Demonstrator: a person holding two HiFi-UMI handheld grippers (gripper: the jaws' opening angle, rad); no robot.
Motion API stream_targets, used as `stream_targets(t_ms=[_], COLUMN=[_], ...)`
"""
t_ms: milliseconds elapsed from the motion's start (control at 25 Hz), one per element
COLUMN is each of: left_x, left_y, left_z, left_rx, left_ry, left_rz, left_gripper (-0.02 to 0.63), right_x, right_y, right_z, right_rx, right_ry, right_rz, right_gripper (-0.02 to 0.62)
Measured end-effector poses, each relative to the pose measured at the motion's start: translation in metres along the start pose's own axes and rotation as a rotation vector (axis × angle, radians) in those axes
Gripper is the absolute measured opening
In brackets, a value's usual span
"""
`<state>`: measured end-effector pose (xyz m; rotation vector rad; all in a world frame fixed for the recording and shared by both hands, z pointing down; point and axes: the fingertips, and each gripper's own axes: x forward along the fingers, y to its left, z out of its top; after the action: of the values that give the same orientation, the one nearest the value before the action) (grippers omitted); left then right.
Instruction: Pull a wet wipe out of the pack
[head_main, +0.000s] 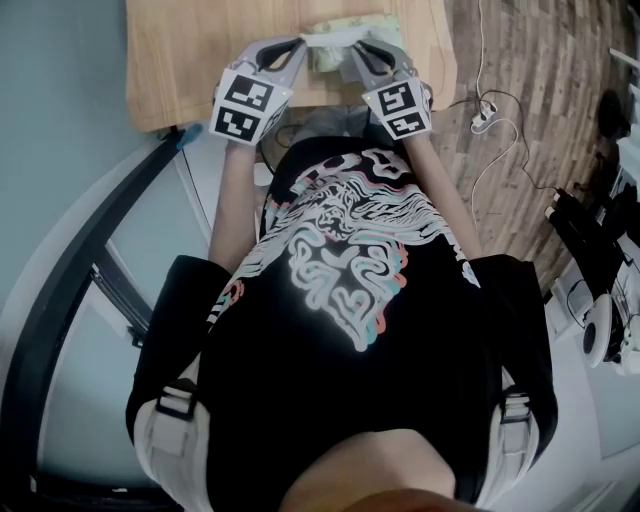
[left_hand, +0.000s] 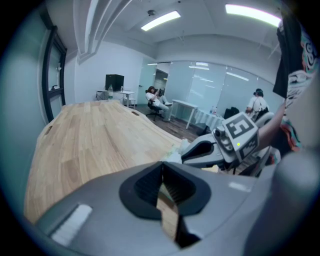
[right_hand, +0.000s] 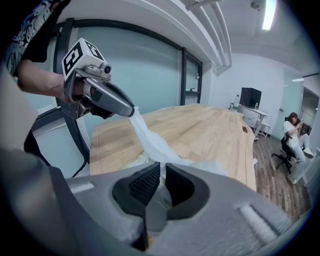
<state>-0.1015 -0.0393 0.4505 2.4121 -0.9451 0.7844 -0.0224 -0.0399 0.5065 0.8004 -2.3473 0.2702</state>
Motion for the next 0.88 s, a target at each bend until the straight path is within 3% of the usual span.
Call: stream_targets(t_ms=[200,520,880], left_x=[-0.009,-0.017,-0.021], left_y=[0.002,0.018,0.025], left_z=[-0.006,-0.012,-0.042], left_rx=[0.013,-0.018,0.018], left_ry=[0.038,0.005,0.120], left_rz=[0.004,0.066,0.079], left_gripper=[-0.009,-0.009,-0.008], right_x=[0.000,-0.008,-0.023], right_y=[0.000,-0.002,-0.007], right_z=[0.001,0.004,0.021], right_rx=[-0.008,-0.005,-0.035], right_ry=[0.003,-0.034,-0.085], right_rz=[0.002,0.000,-0.019], right_gripper=[0.034,0.034,0.034])
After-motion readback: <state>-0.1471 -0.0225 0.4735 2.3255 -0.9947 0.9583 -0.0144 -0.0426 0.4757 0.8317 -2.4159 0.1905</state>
